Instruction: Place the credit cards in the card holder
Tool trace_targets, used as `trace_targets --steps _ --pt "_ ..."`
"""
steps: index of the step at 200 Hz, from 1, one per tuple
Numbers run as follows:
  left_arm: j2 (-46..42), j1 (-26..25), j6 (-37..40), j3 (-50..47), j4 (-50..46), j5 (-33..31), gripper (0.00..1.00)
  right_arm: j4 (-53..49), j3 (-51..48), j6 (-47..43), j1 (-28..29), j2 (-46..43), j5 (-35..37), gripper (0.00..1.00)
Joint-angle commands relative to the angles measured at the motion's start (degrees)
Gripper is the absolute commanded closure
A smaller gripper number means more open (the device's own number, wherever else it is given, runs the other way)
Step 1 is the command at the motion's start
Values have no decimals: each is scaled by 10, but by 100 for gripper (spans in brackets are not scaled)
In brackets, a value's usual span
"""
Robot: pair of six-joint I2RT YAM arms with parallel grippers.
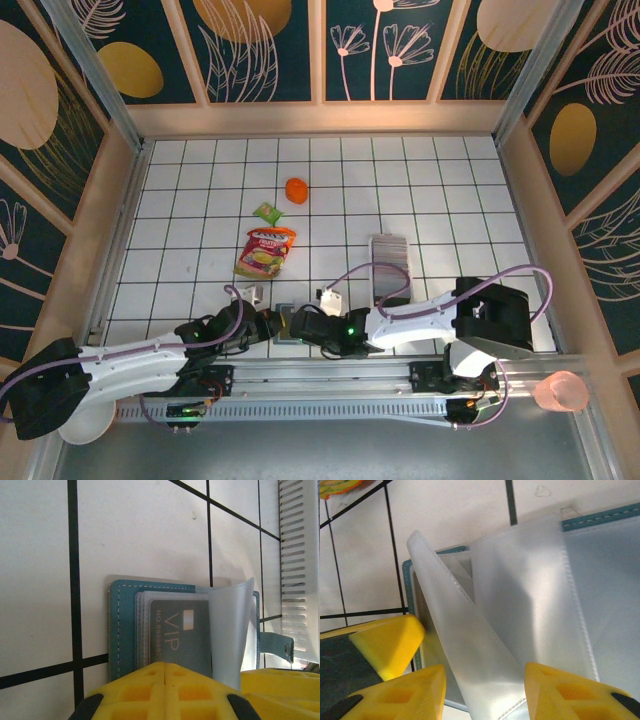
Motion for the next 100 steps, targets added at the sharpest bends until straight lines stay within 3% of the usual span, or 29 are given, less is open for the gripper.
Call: trace_targets --steps 1,100 --pt "-6 0 -9 -7 -28 0 100 36 -4 -14 -2 1 15 55" --pt "-56 -1 -13 13 -82 -36 100 117 -22 -32 -3 -4 14 55"
